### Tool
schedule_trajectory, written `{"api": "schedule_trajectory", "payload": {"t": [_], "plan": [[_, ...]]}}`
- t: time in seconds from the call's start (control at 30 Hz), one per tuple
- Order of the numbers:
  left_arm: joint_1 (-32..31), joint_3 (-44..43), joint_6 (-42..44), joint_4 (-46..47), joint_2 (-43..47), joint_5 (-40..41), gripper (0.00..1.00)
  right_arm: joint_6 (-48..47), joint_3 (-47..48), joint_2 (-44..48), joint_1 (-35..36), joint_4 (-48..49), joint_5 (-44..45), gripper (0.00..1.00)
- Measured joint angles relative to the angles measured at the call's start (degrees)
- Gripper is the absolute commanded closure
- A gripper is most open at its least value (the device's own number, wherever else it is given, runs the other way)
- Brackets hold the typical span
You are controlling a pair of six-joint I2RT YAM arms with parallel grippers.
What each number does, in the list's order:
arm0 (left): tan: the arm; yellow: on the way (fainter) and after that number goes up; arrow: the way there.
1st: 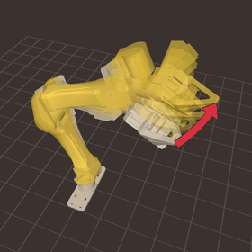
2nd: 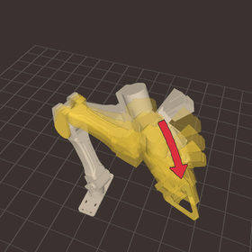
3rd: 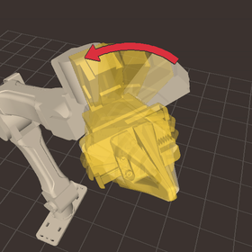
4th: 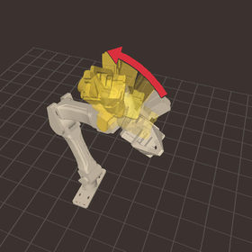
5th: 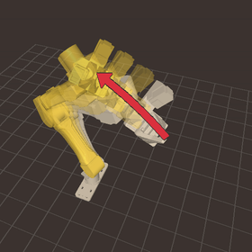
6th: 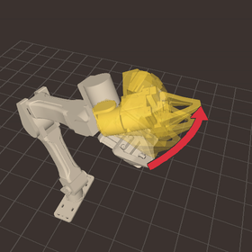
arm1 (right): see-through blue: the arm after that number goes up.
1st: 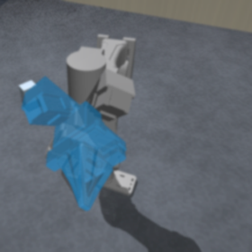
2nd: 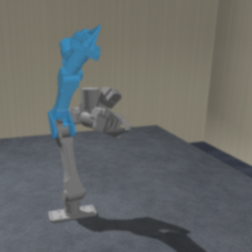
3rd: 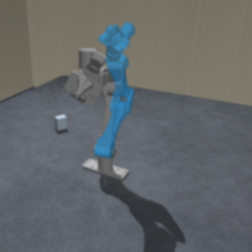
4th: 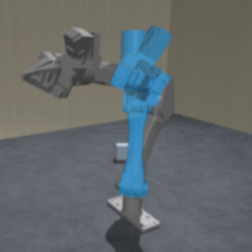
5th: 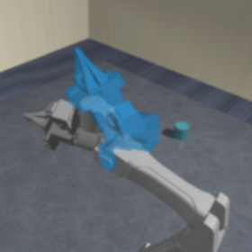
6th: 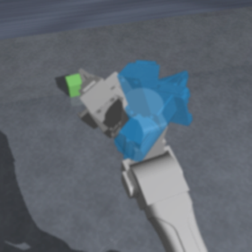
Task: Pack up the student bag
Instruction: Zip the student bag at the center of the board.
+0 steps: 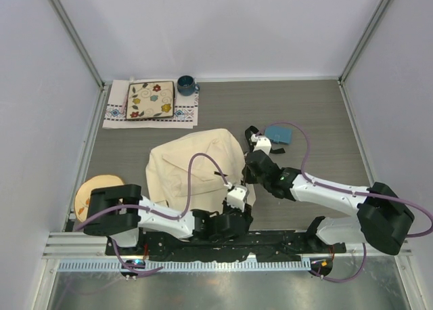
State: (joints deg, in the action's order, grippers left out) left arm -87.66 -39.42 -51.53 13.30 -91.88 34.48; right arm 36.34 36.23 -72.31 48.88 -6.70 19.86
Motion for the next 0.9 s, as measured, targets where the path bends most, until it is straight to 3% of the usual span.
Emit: {"api": "schedule_trajectory", "payload": {"t": [0.03, 0.07, 0.17, 0.2, 0.33, 0.57, 0.73, 0.9], "plan": [[-0.15, 0.0, -0.02, -0.31, 0.13, -0.22, 0.3, -0.02, 0.0, 0.15, 0.0, 0.24, -0.13, 0.75], [-0.42, -0.04, -0.11, -0.55, 0.28, -0.37, 0.25, -0.02, -0.02, 0.55, 0.0, 0.28, -0.31, 0.61], [-1.09, -0.87, -0.39, -2.93, 1.97, -0.48, 0.13, 0.35, -0.17, 3.54, -0.17, 0.76, 0.07, 0.33], [-1.22, -0.92, -0.46, -4.22, 3.15, -0.35, 0.11, 0.13, -0.17, 5.4, -0.28, 0.85, 0.46, 0.31], [-1.11, -0.92, -0.61, -11.04, 9.84, 2.58, 0.01, 0.74, -0.17, 11.19, -0.55, 0.22, 2.32, 0.27], [5.99, -0.83, -4.04, -28.68, 26.99, 7.41, 0.0, 3.74, -2.86, 13.42, -0.81, -1.66, 1.05, 0.26], [13.42, 1.6, -7.63, -38.71, 37.66, 8.87, 0.0, 6.62, -6.88, 10.71, -0.9, -1.55, -2.71, 0.25], [16.31, 5.95, -11.15, -46.93, 46.42, 9.14, 0.0, 8.59, -7.74, 7.13, -0.92, 0.02, -5.81, 0.24]]}}
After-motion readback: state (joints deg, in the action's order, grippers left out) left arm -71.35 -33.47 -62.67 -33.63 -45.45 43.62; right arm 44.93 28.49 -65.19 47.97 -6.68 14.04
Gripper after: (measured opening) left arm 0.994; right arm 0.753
